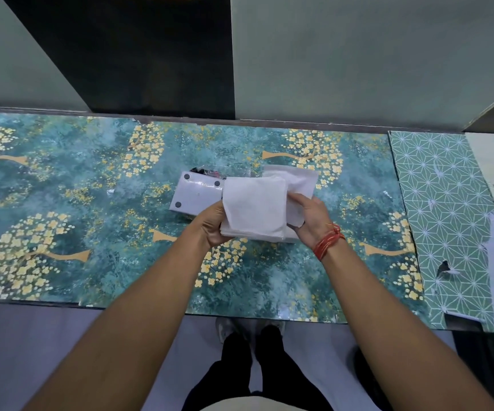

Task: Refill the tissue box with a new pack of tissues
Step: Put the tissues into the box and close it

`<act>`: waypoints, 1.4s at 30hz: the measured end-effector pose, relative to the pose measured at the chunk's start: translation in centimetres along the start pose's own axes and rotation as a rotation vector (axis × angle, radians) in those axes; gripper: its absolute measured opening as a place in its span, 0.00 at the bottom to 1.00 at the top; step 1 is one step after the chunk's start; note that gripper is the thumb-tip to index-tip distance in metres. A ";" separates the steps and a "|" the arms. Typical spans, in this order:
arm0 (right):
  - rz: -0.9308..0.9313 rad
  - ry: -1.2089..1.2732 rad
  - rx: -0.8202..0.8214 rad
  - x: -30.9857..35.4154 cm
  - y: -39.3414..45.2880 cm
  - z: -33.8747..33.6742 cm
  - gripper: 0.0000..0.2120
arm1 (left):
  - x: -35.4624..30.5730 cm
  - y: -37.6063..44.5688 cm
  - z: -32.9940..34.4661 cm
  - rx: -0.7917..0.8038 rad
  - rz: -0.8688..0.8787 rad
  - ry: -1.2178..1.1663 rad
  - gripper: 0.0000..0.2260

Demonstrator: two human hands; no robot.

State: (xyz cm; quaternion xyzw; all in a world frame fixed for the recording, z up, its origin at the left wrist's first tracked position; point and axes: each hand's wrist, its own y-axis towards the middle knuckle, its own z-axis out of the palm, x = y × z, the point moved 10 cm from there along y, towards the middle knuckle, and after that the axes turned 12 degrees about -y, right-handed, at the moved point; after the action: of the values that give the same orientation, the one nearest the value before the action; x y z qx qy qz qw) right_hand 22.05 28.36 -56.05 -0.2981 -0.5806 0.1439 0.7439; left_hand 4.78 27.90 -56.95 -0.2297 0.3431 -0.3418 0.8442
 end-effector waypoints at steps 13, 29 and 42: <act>-0.159 0.042 0.097 7.2 -2.7 2.0 0.14 | -2.7 0.9 0.7 -0.191 0.155 0.143 0.13; -0.294 -0.880 -0.209 6.8 -3.7 3.3 0.08 | -2.4 0.4 2.1 -0.223 0.220 0.179 0.14; -0.027 -0.587 -0.352 1.7 -0.3 -3.6 0.13 | -2.1 1.1 1.2 -0.401 0.205 0.434 0.01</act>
State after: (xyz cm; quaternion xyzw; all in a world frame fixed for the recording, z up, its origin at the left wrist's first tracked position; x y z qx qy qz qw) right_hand 25.90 28.06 -55.11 -0.3600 -0.7898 0.1116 0.4839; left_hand 5.01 30.39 -55.97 -0.2774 0.5972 -0.2216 0.7192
